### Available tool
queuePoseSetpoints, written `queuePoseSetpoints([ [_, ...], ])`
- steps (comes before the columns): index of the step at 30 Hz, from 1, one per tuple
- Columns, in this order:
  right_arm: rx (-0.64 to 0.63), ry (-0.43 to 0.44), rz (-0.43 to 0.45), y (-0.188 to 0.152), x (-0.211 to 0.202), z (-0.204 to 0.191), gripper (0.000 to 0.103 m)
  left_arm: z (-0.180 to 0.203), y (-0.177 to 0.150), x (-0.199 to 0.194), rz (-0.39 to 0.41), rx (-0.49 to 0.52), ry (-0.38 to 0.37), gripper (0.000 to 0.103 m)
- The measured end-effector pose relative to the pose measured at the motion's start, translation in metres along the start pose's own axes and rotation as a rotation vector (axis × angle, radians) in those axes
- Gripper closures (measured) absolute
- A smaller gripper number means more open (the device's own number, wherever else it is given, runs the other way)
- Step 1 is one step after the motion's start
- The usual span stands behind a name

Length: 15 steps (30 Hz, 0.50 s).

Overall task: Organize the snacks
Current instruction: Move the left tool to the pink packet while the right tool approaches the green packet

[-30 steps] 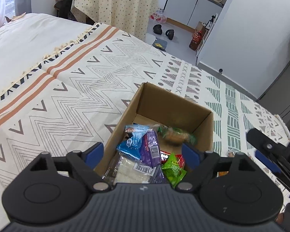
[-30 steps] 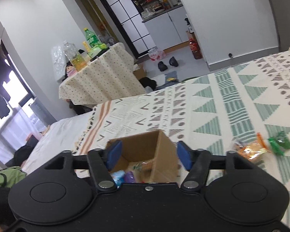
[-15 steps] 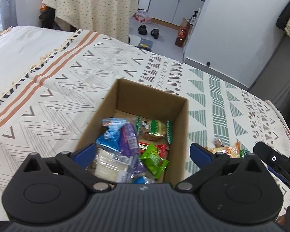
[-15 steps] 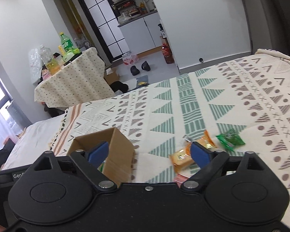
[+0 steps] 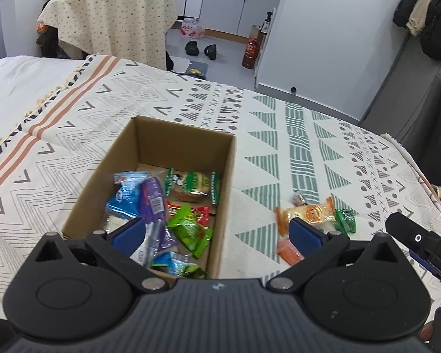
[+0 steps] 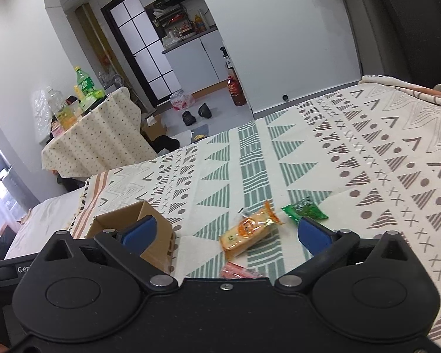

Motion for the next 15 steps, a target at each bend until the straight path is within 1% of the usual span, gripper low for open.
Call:
queuePoseSetpoints([
  [5, -0.013, -0.011, -0.008, 0.001, -0.005, 0.012, 0.000, 0.013, -0.004, 0.000, -0.008, 0.011, -0.009, 0.000],
  [15, 0.012, -0.043, -0.017, 0.001, -0.010, 0.047, 0.000, 0.038, -0.016, 0.011, -0.052, 0.040, -0.012, 0.000],
])
Point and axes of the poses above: each gripper's, at about its wrist camera, not at the fingertips, and x roughly the way its jaws point, z to its right, y to its top, the point moved 7 cm from there along x, roughly the way its jaws point, and after that the axes turned 7 degrees about -y, right-handed, at the moved point
